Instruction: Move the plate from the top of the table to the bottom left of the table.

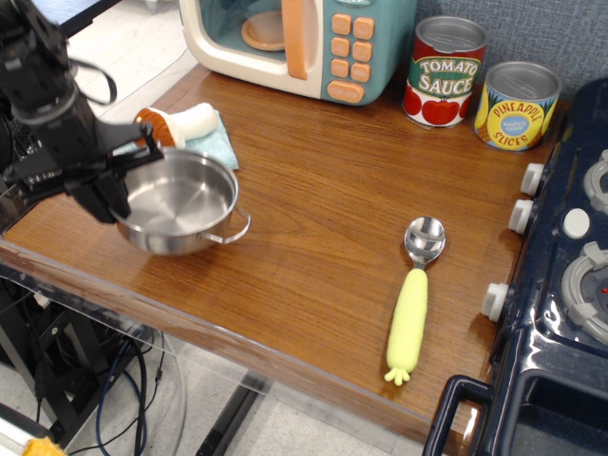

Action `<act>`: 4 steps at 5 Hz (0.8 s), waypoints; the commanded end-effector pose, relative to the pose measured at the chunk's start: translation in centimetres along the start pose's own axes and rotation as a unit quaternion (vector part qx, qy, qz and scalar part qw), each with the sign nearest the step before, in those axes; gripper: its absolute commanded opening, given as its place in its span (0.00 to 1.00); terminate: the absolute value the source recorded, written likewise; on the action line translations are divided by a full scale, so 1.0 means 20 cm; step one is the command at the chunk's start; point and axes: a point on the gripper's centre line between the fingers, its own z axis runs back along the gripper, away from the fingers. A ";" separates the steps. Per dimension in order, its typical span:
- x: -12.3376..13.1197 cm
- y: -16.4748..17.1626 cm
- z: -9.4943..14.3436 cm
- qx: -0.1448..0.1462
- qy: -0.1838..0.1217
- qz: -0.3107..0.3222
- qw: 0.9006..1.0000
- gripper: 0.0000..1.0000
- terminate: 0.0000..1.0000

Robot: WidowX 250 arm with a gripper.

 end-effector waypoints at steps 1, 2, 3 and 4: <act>-0.01 0.04 -0.09 0.040 0.000 -0.025 0.999 0.00 0.00; 0.00 0.02 -0.08 0.055 0.001 -0.016 0.998 1.00 0.00; 0.01 0.03 -0.07 0.062 -0.001 -0.019 0.998 1.00 0.00; 0.04 0.03 -0.04 0.062 -0.010 -0.012 0.998 1.00 0.00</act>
